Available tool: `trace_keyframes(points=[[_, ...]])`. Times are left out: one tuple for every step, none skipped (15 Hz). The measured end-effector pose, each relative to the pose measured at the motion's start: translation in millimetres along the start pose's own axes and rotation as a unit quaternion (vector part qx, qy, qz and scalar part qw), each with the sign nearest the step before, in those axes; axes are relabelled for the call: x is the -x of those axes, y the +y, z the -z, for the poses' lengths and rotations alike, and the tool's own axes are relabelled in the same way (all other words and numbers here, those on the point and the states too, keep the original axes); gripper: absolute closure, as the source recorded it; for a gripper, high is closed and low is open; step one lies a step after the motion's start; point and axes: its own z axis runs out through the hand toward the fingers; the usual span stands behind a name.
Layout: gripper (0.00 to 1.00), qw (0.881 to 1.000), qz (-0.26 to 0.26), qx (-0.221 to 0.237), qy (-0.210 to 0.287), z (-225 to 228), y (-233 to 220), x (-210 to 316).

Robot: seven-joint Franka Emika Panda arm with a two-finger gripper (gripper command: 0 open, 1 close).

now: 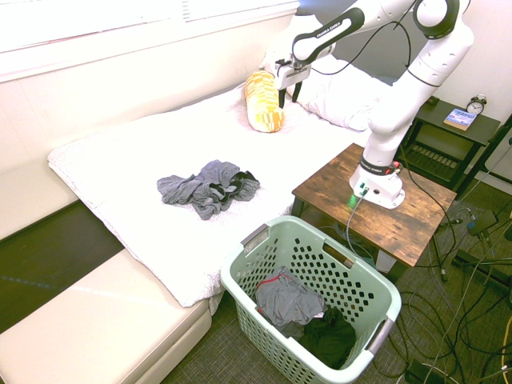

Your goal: Put my clothes in the laundry bag

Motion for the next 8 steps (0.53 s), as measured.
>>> trace_keyframes(points=[[0.0,1.0,0.0,0.0,0.0,1,-1,-1],[0.0,1.0,0.001,0.001,-0.001,-1,0,0],[0.0,1.0,0.004,-0.001,0.003,0,-4,1],[0.0,1.0,0.012,-0.007,0.01,3,-14,3],[0.0,1.0,0.023,-0.013,0.016,5,-30,6],[0.0,0.999,0.036,-0.018,0.02,5,-50,8],[0.0,0.998,0.05,-0.02,0.022,2,-74,10],[0.0,0.997,0.065,-0.019,0.023,-7,-100,11]])
